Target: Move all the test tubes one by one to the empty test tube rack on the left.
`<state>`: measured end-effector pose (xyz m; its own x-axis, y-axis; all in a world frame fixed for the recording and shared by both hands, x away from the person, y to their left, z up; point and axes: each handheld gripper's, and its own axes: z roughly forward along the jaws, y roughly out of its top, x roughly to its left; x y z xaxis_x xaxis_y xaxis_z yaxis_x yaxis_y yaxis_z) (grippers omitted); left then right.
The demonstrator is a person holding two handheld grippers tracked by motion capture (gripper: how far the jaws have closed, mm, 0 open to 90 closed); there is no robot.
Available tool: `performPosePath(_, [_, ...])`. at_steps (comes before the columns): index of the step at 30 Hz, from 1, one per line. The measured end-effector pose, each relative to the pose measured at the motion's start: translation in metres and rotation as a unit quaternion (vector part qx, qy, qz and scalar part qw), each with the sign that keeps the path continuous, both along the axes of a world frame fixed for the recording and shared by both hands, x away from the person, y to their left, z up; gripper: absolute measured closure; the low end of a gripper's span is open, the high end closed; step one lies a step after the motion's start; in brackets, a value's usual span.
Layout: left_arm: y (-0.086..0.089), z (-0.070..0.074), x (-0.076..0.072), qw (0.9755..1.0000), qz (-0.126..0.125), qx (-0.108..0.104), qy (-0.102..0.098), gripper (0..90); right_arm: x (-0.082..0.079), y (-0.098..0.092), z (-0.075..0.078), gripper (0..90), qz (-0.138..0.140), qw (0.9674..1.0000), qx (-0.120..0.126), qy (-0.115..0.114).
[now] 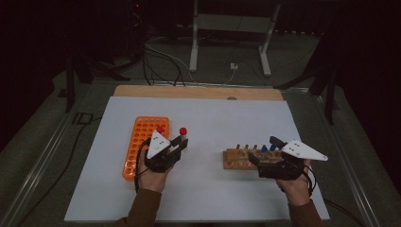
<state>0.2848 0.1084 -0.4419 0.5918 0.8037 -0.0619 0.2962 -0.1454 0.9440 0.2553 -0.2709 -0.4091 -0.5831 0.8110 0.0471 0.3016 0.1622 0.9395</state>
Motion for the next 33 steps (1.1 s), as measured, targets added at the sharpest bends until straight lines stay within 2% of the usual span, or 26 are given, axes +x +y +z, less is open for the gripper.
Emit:
performPosePath(6, [0.022, -0.006, 0.008, 0.9991, 0.041, 0.005, -0.001, 75.1, -0.001, -0.002, -0.001, 2.0, -0.002, 1.0000, 0.000, -0.001])
performPosePath(11, [0.036, -0.009, 0.013, 0.9977, 0.066, 0.011, 0.000, 75.3, -0.001, -0.002, -0.002, 2.1, 0.000, 1.0000, 0.003, 0.000])
performPosePath(17, [0.046, -0.015, 0.018, 0.9959, 0.086, 0.026, 0.012, 75.4, -0.001, -0.002, -0.002, 2.1, 0.003, 1.0000, 0.009, 0.000])
performPosePath(24, [0.051, -0.029, 0.018, 0.9935, 0.096, 0.046, 0.041, 75.4, -0.002, -0.003, -0.001, 2.1, 0.007, 0.9999, 0.011, -0.004])
performPosePath(28, [0.049, -0.032, 0.018, 0.9922, 0.095, 0.058, 0.056, 75.5, -0.003, -0.003, -0.001, 2.1, 0.008, 0.9999, 0.009, -0.004])
performPosePath(33, [0.044, -0.037, 0.021, 0.9874, 0.096, 0.089, 0.089, 75.7, -0.003, -0.004, -0.001, 2.1, 0.008, 0.9999, 0.009, -0.003])
